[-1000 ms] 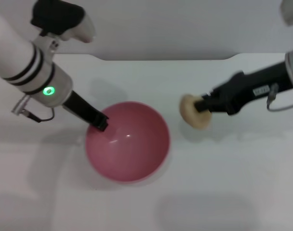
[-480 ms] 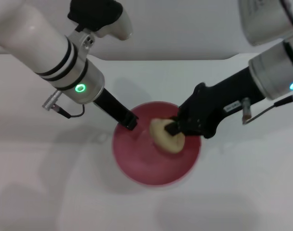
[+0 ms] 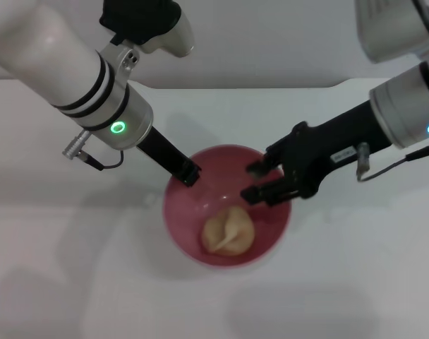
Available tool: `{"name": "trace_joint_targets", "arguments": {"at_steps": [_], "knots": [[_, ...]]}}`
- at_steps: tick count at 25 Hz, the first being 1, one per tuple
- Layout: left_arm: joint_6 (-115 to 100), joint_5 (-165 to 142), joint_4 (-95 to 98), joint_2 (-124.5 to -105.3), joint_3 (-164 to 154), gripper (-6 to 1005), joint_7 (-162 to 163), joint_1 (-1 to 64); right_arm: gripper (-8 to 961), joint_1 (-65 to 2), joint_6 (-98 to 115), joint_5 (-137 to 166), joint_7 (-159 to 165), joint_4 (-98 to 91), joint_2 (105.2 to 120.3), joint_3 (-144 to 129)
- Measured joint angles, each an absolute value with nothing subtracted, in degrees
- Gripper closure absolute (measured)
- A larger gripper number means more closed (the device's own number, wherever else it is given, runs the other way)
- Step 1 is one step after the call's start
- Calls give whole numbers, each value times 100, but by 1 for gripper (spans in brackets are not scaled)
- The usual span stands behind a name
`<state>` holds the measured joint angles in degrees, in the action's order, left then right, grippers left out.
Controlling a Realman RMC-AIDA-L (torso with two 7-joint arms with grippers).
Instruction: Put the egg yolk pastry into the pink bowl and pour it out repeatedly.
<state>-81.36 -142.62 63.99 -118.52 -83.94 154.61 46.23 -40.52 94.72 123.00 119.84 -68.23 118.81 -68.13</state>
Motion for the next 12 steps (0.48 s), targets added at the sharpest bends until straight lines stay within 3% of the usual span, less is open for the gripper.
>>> {"name": "trace_joint_targets", "arguments": {"at_steps": [7,12], "knots": [[-7276,-14272,6703,-11793,-8348,1000,15285,4085,492,-3760,9386,12815,12684,-6835,11842,-5537],[-6375,-14082,7747,-11810,-8833,1001,14701,3167,386,-3395,9378,13212,12753,-6668,11840,-4693]]}}
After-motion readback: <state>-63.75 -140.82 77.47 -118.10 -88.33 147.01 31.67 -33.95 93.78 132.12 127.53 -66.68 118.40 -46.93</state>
